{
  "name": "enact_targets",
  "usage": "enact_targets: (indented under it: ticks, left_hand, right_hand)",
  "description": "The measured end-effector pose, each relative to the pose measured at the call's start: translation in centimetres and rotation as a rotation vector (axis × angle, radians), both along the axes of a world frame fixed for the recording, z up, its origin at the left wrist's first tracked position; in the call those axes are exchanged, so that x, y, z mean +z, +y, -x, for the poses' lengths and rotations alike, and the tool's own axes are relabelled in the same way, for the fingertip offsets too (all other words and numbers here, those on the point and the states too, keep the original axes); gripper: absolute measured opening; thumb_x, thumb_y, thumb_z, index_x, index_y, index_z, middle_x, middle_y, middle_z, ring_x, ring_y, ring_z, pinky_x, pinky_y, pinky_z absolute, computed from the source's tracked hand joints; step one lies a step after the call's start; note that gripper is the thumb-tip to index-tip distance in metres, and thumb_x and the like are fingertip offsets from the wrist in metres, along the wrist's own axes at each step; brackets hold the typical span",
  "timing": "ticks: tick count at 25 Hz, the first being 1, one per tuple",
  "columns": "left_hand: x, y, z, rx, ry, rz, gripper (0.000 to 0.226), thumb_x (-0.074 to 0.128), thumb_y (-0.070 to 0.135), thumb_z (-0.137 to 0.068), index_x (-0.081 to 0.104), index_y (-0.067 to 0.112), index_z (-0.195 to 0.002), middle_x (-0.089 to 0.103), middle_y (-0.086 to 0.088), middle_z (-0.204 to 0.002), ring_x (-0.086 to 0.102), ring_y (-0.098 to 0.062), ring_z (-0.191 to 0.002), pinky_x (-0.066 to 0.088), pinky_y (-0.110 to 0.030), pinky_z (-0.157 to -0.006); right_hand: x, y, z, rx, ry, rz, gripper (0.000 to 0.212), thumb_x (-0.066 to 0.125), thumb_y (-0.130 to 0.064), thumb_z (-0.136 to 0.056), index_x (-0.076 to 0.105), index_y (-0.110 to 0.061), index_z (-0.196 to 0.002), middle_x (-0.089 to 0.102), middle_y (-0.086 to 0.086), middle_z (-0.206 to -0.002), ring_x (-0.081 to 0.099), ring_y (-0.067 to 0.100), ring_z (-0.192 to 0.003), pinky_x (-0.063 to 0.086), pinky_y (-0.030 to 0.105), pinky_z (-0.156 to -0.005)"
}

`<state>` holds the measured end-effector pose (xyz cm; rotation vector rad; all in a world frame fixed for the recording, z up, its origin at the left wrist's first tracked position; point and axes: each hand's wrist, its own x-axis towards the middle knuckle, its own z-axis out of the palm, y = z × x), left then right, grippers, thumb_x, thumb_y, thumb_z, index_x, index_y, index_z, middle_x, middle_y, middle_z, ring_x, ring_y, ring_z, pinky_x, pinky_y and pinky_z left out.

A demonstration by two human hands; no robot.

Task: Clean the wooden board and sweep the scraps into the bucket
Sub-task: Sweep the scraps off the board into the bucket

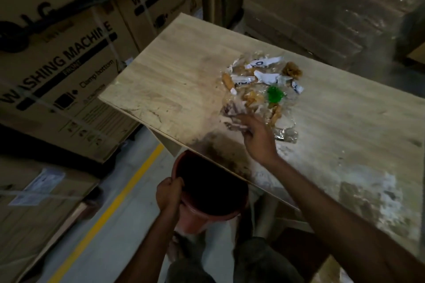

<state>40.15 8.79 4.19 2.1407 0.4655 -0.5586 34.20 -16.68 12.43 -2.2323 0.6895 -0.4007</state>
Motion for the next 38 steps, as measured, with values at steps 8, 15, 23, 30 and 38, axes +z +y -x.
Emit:
enact_targets:
  ticks: [8, 15, 23, 30, 38]
  left_hand:
    - [-1.1, -3.4, 1.3, 0.114, 0.005, 0.074, 0.020, 0.062, 0.028, -0.057, 0.052, 0.011, -0.053, 0.042, -0.011, -0.050, 0.047, -0.024, -0.050, 0.043, -0.048, -0.046]
    - [-0.7, -5.0, 1.9, 0.163, 0.112, 0.161, 0.015, 0.062, 0.023, -0.052, 0.051, 0.016, -0.043, 0.042, -0.001, -0.045, 0.042, -0.023, -0.051, 0.037, -0.036, -0.051]
    - [0.1, -4.5, 1.2, 0.190, 0.110, 0.217, 0.024, 0.065, 0.015, -0.056, 0.046, 0.014, -0.042, 0.036, 0.001, -0.042, 0.036, -0.022, -0.045, 0.034, -0.033, -0.050]
    - [0.2, -2.9, 1.0, 0.191, 0.149, 0.242, 0.013, 0.066, 0.014, -0.052, 0.053, 0.015, -0.049, 0.051, -0.007, -0.052, 0.048, -0.024, -0.051, 0.040, -0.034, -0.051]
    - [-0.5, -2.1, 2.4, 0.257, 0.129, 0.271, 0.022, 0.067, 0.012, -0.081, 0.059, 0.013, -0.061, 0.054, -0.008, -0.061, 0.048, -0.023, -0.055, 0.037, -0.027, -0.049]
  right_hand:
    - [0.3, -8.9, -6.6, -0.106, 0.271, 0.309, 0.035, 0.053, -0.030, -0.095, 0.072, -0.020, -0.122, 0.067, 0.017, -0.130, 0.057, 0.040, -0.125, 0.049, 0.050, -0.100]
    - [-8.2, -6.2, -2.5, 0.284, 0.495, 0.400, 0.061, 0.034, -0.039, -0.079, 0.064, -0.042, -0.132, 0.051, 0.005, -0.155, 0.047, 0.034, -0.141, 0.035, 0.053, -0.115]
    - [-8.0, 6.3, 2.2, 0.214, 0.521, 0.323, 0.052, 0.041, -0.040, -0.087, 0.055, -0.044, -0.137, 0.033, -0.009, -0.164, 0.037, 0.039, -0.143, 0.041, 0.054, -0.110]
    - [-5.5, 13.2, 4.9, 0.344, 0.445, 0.201, 0.075, 0.020, -0.060, -0.088, 0.051, -0.032, -0.150, 0.042, -0.002, -0.162, 0.022, 0.036, -0.155, 0.024, 0.053, -0.122]
    - [-5.4, 13.0, 5.6, 0.285, 0.176, 0.089, 0.051, 0.039, -0.027, -0.091, 0.067, -0.014, -0.132, 0.059, 0.009, -0.144, 0.052, 0.031, -0.135, 0.043, 0.047, -0.113]
